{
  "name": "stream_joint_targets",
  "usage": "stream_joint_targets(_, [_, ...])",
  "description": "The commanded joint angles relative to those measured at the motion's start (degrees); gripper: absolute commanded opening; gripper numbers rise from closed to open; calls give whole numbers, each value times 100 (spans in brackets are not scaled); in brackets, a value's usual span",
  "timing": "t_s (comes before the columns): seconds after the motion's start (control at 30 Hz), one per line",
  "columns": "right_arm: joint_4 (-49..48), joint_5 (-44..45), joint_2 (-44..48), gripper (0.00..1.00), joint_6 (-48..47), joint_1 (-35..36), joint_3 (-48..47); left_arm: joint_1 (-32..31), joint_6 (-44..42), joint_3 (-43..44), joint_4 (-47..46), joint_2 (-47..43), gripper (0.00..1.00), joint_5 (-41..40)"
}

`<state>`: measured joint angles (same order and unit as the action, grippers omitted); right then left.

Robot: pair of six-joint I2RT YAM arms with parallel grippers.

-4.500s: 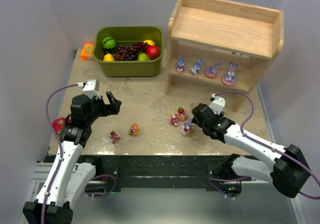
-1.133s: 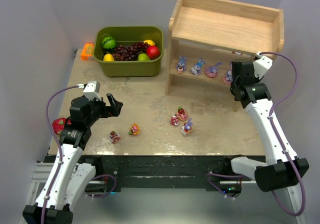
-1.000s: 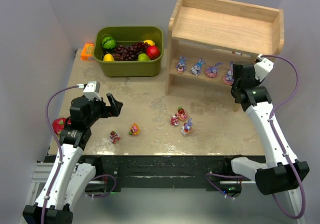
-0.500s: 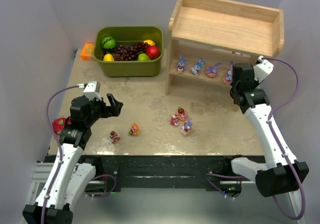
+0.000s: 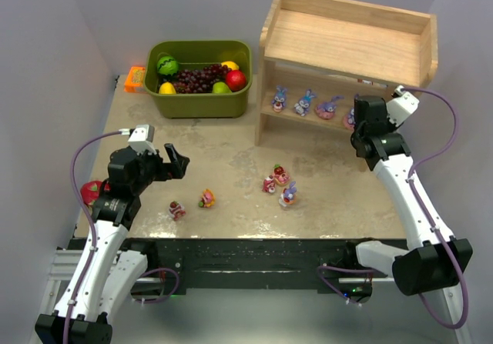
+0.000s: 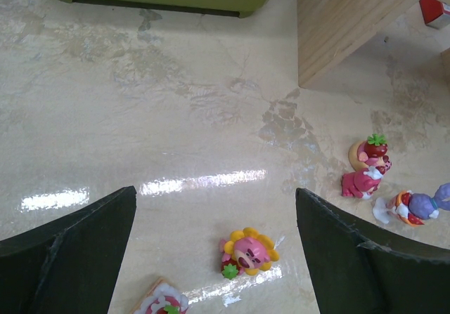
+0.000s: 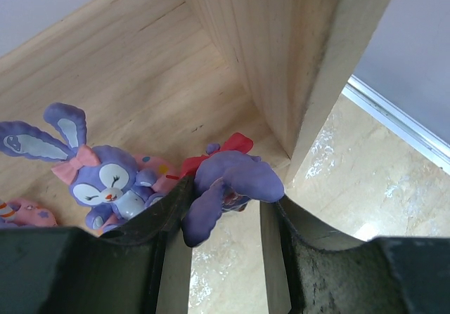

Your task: Place and organize the plastic toys onto the shelf

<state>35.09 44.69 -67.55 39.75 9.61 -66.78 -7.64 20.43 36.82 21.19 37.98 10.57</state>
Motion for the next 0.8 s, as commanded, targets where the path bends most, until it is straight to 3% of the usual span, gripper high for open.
stream_joint_targets(0.0, [120,435,-127,40,182,-11,-133,-36,-12,-17,-89,-36,100,24])
stream_joint_targets(0.57, [24,418,-224,58,-2,-20,-256,-36,-12,-26,-98,-27,100,16])
stream_joint_targets(0.77, [-2,321,-92,60,-160,-20,-370,-36,-12,-17,-89,-27,100,24])
